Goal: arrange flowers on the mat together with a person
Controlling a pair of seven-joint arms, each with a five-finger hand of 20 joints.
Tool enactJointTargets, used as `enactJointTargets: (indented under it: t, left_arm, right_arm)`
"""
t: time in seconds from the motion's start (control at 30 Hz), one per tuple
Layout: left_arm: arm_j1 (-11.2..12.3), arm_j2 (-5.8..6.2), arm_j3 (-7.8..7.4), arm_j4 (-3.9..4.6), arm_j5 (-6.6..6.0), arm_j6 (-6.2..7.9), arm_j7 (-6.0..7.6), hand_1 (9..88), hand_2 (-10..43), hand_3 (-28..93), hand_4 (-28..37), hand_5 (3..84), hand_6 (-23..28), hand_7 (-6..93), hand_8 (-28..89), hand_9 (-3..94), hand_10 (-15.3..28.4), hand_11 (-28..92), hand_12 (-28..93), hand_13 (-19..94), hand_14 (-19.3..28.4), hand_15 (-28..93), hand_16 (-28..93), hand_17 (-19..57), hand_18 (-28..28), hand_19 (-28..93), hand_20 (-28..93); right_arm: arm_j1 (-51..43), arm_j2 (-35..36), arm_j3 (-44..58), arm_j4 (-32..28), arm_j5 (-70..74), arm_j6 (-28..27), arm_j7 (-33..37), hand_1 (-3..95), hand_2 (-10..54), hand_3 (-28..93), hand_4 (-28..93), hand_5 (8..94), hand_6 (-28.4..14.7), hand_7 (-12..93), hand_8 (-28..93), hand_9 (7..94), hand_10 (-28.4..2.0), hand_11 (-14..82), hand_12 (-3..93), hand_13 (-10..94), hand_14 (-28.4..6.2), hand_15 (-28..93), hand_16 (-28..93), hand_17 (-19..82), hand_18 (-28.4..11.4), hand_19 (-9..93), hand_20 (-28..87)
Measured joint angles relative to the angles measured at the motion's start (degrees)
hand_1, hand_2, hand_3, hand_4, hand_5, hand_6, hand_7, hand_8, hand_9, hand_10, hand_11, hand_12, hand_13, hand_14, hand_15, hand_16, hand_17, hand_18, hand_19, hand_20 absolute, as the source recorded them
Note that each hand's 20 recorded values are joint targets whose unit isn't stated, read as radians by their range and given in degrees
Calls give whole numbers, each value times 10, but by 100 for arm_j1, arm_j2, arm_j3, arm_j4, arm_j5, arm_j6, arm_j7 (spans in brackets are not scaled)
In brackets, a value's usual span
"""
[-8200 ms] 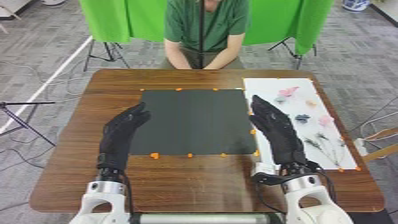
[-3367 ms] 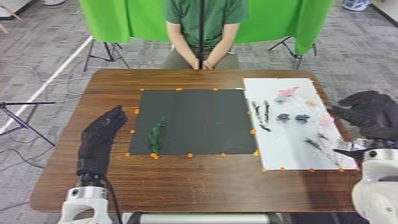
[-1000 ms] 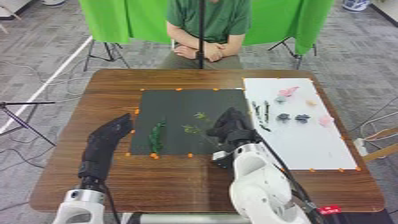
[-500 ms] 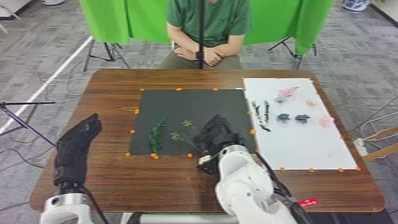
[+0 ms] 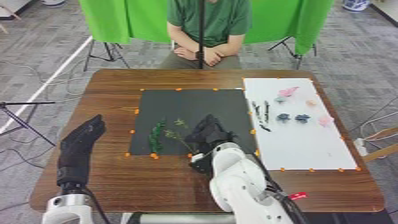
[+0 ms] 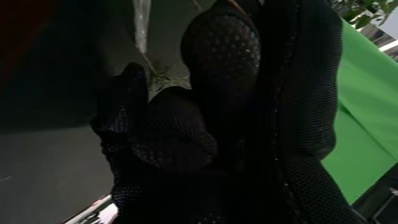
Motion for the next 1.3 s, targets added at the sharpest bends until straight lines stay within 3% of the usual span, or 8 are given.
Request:
enactJointTargets:
  t: [0.57, 0.77, 0.83, 0.87, 0.93, 1.1, 1.2, 1.3]
  left_arm:
    - [-5, -5, 27, 5, 34, -124, -28, 289, -45, 643, -176, 458, 33, 129, -63, 413, 126, 147, 135, 323, 158, 106, 16, 53, 101, 45, 165]
    - [-14, -5, 29, 8, 41, -147, -33, 291, -46, 641, -176, 458, 33, 129, -63, 412, 126, 147, 135, 324, 159, 107, 18, 53, 101, 44, 165]
    - [-20, -5, 31, 13, 41, -159, -33, 291, -45, 641, -176, 458, 33, 130, -63, 412, 126, 147, 135, 324, 159, 108, 17, 53, 101, 44, 165]
    - [-28, -6, 31, 19, 41, -174, -32, 291, -45, 641, -176, 458, 33, 130, -63, 412, 126, 147, 135, 324, 159, 107, 17, 53, 101, 44, 165]
    - [-55, -21, 31, 45, 41, -214, -28, 290, -47, 643, -175, 459, 33, 130, -63, 414, 126, 148, 135, 324, 158, 106, 16, 53, 101, 44, 165]
    - [-156, -72, 31, 145, 30, -363, -8, 289, -47, 644, -175, 460, 34, 132, -63, 415, 127, 149, 135, 326, 158, 108, 17, 54, 100, 44, 165]
    - [-204, -105, 49, 197, 21, -452, 21, 290, -47, 643, -175, 462, 33, 132, -64, 418, 128, 152, 135, 327, 158, 108, 16, 56, 99, 42, 165]
    - [-248, -125, 114, 246, 5, -513, 84, 289, -48, 646, -175, 464, 33, 134, -64, 420, 128, 153, 135, 329, 159, 110, 16, 58, 98, 42, 165]
  right_arm:
    - [49, -62, 48, 187, 192, 194, -391, 815, -95, -283, 304, 866, 0, 157, 59, 937, -97, 326, 185, 876, -48, 609, 359, 424, -221, 806, 415]
    - [30, -61, 97, 177, 150, 230, -533, 800, -95, -283, 318, 863, -1, 158, 58, 937, -98, 324, 188, 873, -50, 611, 357, 422, -220, 802, 417]
    - [0, -52, 143, 125, 145, 270, -601, 768, -95, -283, 391, 862, -2, 159, 55, 937, -102, 319, 192, 863, -55, 613, 356, 412, -217, 793, 421]
    - [-28, -42, 179, 64, 159, 299, -651, 599, -95, 168, 89, 860, -2, 160, 46, 937, -104, 308, 198, 852, -63, 618, 344, 401, -216, 779, 433]
    - [-120, -2, 305, -126, 288, 389, -864, 393, -60, 598, -152, 819, 3, 174, -59, 903, -124, 257, 211, 791, -97, 589, 317, 343, -200, 697, 427]
    - [-533, 331, 843, -836, 1792, 1054, -2191, 232, 31, 698, -177, 703, -15, 172, -107, 742, -165, 173, 183, 634, -152, 388, 235, 260, -162, 452, 353]
    - [-854, 679, 1352, -1219, 2872, 1111, -3159, 164, 44, 725, -175, 606, -24, 137, -95, 625, -170, 101, 156, 510, -160, 192, 223, 219, -161, 290, 329]
    - [-1223, 1019, 1984, -1447, 3480, 804, -3852, 113, 45, 745, -180, 484, -19, 99, -87, 493, -164, 55, 124, 348, -146, 91, 186, 184, -147, 137, 281]
